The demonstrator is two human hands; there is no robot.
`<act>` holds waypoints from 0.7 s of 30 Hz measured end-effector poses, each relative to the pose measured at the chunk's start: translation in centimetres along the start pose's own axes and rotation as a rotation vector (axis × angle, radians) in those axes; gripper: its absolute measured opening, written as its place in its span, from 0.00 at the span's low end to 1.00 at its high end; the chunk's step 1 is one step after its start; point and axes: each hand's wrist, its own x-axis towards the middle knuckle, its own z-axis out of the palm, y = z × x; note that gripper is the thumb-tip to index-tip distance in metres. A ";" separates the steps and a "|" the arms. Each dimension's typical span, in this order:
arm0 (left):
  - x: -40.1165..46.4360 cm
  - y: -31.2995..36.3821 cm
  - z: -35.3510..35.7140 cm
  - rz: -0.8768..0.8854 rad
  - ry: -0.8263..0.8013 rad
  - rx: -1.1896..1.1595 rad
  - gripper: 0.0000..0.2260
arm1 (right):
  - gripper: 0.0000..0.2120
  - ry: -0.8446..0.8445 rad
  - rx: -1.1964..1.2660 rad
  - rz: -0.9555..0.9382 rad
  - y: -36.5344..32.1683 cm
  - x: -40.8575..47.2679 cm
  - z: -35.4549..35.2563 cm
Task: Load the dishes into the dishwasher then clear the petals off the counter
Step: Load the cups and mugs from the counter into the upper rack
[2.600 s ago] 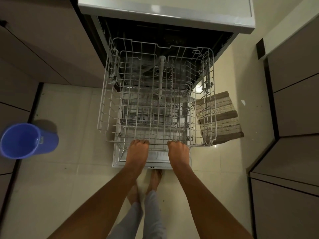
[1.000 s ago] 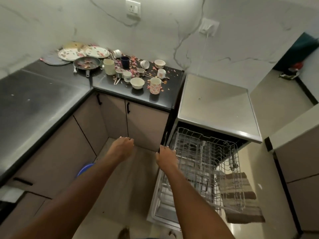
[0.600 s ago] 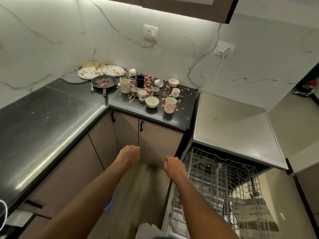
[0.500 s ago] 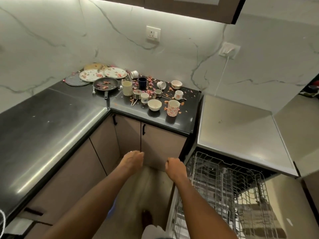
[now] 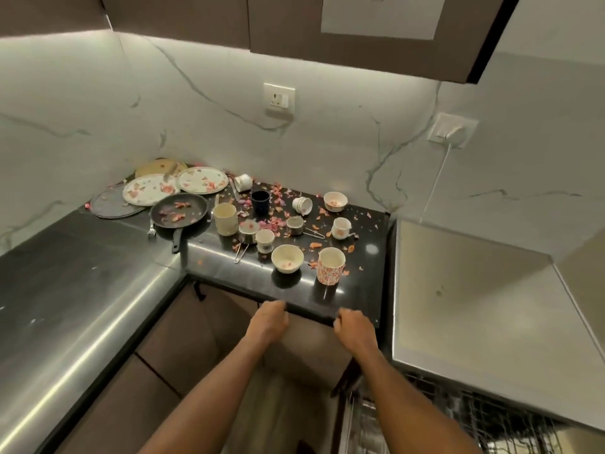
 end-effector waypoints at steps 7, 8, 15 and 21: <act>6.2 1.2 2.5 -0.040 -0.127 -0.120 0.08 | 0.40 0.142 0.415 0.162 -2.0 7.1 -1.1; 7.1 1.1 2.6 -0.044 -0.140 -0.119 0.08 | 0.45 0.134 0.422 0.186 -1.9 8.1 -0.7; 15.6 2.3 0.8 -0.057 -0.185 -0.330 0.10 | 0.60 0.116 0.546 0.283 -2.5 14.4 -0.6; 20.9 2.7 1.5 -0.127 -0.375 -0.560 0.10 | 0.41 0.133 0.530 0.273 -4.5 17.3 -0.8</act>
